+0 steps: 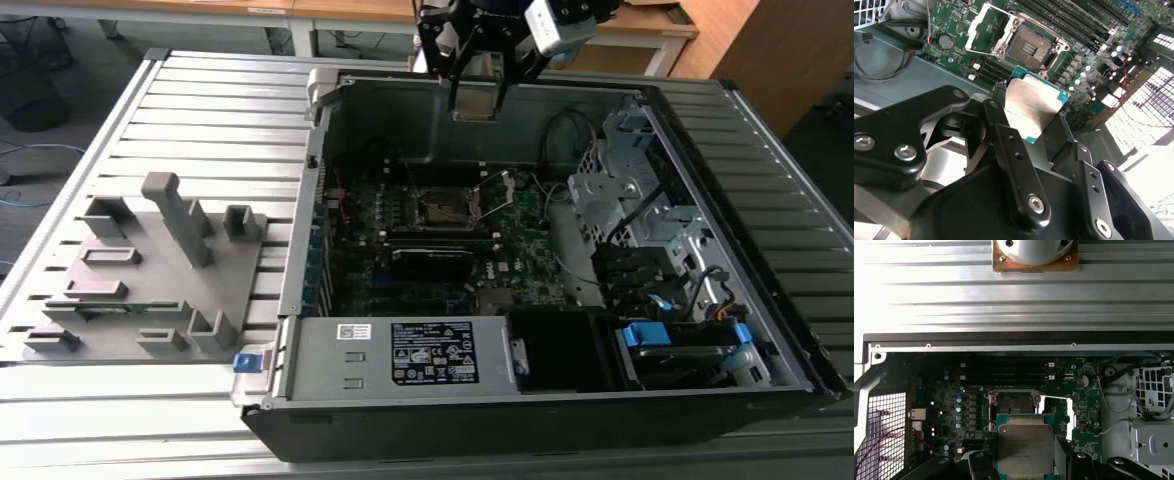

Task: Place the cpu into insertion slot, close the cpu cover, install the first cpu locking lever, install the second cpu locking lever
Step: 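Place the cpu into insertion slot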

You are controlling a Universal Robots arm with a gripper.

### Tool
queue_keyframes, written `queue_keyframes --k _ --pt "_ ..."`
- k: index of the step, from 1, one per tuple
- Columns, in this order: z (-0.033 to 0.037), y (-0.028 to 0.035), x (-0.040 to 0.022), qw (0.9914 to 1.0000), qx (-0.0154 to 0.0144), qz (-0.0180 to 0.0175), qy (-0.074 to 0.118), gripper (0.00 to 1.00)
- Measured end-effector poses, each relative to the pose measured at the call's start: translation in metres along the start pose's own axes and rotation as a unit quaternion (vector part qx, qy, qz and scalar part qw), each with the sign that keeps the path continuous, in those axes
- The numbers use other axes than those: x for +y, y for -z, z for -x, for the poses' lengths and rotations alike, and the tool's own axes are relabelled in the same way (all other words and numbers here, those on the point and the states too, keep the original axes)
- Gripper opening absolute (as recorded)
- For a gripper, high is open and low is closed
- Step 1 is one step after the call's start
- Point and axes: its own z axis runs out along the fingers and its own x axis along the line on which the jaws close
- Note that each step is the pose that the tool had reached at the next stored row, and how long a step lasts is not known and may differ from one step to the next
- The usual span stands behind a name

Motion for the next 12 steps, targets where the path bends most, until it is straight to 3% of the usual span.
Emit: queue_keyframes --k 12 --pt "0.0001 -0.0043 -0.0004 1.00000 0.0001 -0.0001 0.000 0.54"
